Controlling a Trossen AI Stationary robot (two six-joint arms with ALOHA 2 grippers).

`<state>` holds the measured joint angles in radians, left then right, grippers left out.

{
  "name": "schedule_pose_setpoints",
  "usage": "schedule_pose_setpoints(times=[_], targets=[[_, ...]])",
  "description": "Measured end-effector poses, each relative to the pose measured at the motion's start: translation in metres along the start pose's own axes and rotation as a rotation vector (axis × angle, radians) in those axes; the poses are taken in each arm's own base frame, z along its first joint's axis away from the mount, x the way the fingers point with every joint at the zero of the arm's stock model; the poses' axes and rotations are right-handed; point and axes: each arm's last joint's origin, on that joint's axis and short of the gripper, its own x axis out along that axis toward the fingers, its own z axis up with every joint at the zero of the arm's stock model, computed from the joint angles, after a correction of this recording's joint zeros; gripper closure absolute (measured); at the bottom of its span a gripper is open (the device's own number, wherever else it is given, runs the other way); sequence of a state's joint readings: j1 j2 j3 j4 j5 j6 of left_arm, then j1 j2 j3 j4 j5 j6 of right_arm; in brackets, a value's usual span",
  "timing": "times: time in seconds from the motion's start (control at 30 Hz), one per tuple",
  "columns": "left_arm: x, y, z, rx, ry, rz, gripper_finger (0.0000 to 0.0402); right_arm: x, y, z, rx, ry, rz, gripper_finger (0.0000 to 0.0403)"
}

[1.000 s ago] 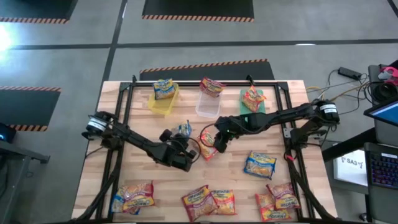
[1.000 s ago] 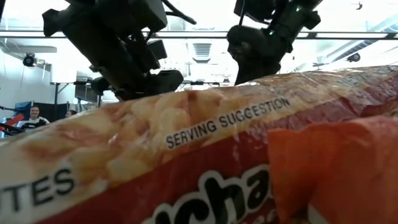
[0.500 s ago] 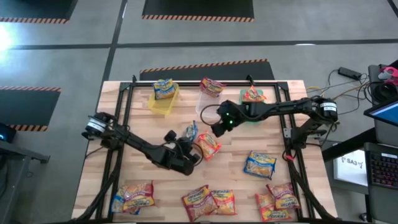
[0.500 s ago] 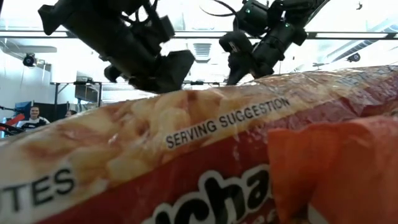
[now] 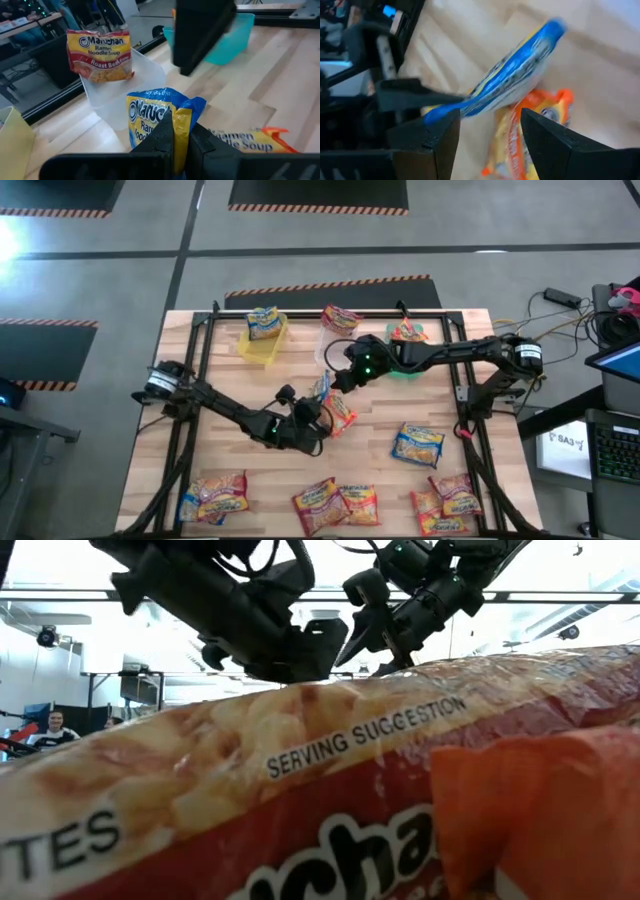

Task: Sort Maruchan noodles
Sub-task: Put the top left blue noodle into the yellow bin

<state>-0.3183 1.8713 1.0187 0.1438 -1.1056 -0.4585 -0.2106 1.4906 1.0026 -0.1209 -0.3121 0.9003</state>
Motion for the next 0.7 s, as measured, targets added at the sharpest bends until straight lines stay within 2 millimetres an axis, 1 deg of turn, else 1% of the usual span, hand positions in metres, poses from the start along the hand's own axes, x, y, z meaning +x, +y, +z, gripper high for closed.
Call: schedule_pose_setpoints(times=[0.1, 0.3, 0.5, 0.7], targets=[[0.004, -0.002, 0.0, -0.004, -0.012, -0.007, 0.0401, 0.001, -0.002, -0.002, 0.043, 0.016, 0.003, 0.0204], [0.01, -0.013, 0.0, -0.007, -0.068, -0.043, 0.0401, 0.0, -0.003, -0.001, 0.143, 0.03, 0.008, 0.0204], [0.022, -0.018, -0.005, -0.042, -0.085, -0.082, 0.0401, 0.0, -0.005, -0.002, 0.198, 0.032, 0.006, 0.0204], [0.035, -0.019, -0.008, -0.067, -0.122, -0.069, 0.0401, 0.004, -0.019, -0.012, 0.291, 0.06, -0.037, 0.0204]])
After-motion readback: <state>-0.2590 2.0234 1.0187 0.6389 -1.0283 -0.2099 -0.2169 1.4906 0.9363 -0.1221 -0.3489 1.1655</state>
